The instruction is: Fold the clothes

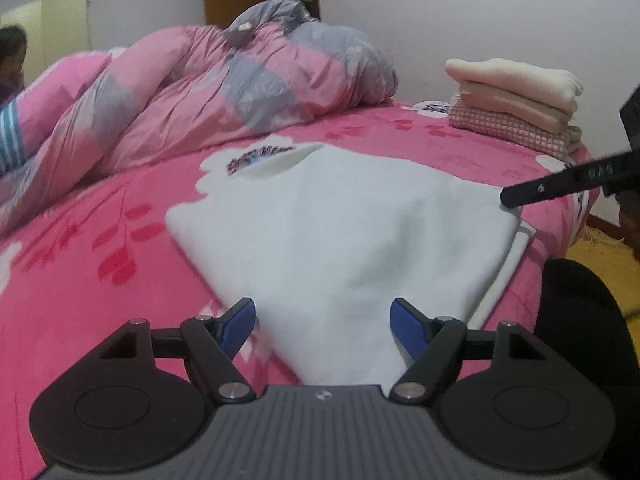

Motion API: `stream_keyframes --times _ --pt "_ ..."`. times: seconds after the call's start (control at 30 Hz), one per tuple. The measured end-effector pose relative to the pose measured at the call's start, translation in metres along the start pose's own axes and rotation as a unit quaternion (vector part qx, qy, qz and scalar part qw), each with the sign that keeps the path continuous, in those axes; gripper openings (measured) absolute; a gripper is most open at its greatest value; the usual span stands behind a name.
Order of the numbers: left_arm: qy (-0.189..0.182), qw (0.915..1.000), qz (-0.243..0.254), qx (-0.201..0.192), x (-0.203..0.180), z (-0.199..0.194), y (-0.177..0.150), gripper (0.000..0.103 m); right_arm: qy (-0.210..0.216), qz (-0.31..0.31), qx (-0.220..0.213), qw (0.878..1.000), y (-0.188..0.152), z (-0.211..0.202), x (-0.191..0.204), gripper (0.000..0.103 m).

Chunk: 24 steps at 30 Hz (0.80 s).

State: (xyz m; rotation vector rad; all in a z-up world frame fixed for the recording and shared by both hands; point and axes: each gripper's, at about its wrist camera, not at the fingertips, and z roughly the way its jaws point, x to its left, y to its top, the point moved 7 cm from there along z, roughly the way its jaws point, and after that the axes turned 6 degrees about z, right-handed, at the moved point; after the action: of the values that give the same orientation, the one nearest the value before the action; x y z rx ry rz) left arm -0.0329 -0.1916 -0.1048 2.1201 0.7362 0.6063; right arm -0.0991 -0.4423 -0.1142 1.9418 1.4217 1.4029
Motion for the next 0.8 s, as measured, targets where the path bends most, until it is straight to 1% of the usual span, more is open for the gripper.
stream_keyframes --times 0.07,0.17,0.23,0.27,0.3,0.33,0.37,0.4,0.47,0.5,0.53,0.6,0.67,0.77,0.8 --pt "0.001 0.9999 -0.01 0.005 0.003 -0.001 -0.002 0.075 -0.007 -0.014 -0.001 1.0 -0.001 0.003 0.0 0.023" --pt "-0.002 0.9998 -0.012 0.014 0.003 0.0 -0.005 0.075 -0.003 -0.041 -0.011 0.999 0.001 0.0 0.005 0.023" --pt "-0.008 0.9997 -0.015 0.018 0.001 0.001 -0.007 0.075 0.003 -0.07 -0.008 0.998 0.006 0.003 0.008 0.025" --pt "-0.011 0.9996 -0.017 0.02 0.001 0.002 -0.008 0.075 0.011 -0.087 0.0 0.996 0.009 0.008 0.008 0.027" --pt "-0.013 0.9995 -0.021 0.021 0.002 0.003 -0.008 0.075 0.02 -0.102 0.012 0.995 0.012 0.014 0.008 0.034" --pt "-0.014 0.9994 -0.024 0.023 0.002 0.004 -0.008 0.075 0.031 -0.111 0.036 0.993 0.013 0.021 0.006 0.043" --pt "-0.013 0.9993 -0.026 0.025 0.003 0.005 -0.008 0.075 0.042 -0.119 0.059 0.99 0.015 0.029 0.004 0.045" --pt "-0.012 0.9992 -0.027 0.026 0.003 0.005 -0.008 0.075 0.058 -0.123 0.083 0.987 0.016 0.034 0.002 0.044" --pt "-0.011 0.9991 -0.03 0.027 0.004 0.005 -0.008 0.075 0.109 -0.109 0.129 0.98 0.017 0.038 -0.002 0.023" --pt "-0.012 0.9989 -0.034 0.029 0.004 0.005 -0.009 0.075 0.13 -0.104 0.14 0.976 0.016 0.035 -0.003 0.01" --pt "-0.014 0.9987 -0.038 0.03 0.005 0.005 -0.009 0.075 0.138 -0.098 0.143 0.975 0.016 0.032 -0.005 0.009" --pt "-0.02 0.9979 -0.05 0.036 0.007 0.006 -0.011 0.075 0.144 -0.083 0.136 0.977 0.013 0.029 -0.011 0.007" --pt "-0.028 0.9967 -0.063 0.043 0.01 0.007 -0.011 0.074 0.15 -0.062 0.119 0.98 0.01 0.026 -0.014 0.003" --pt "-0.03 0.9964 -0.066 0.044 0.013 0.007 -0.01 0.074 0.163 -0.046 0.091 0.981 0.008 0.01 -0.016 0.002" --pt "-0.032 0.9962 -0.068 0.045 0.013 0.009 -0.01 0.074 0.161 -0.035 0.088 0.982 0.005 0.009 -0.022 0.002"
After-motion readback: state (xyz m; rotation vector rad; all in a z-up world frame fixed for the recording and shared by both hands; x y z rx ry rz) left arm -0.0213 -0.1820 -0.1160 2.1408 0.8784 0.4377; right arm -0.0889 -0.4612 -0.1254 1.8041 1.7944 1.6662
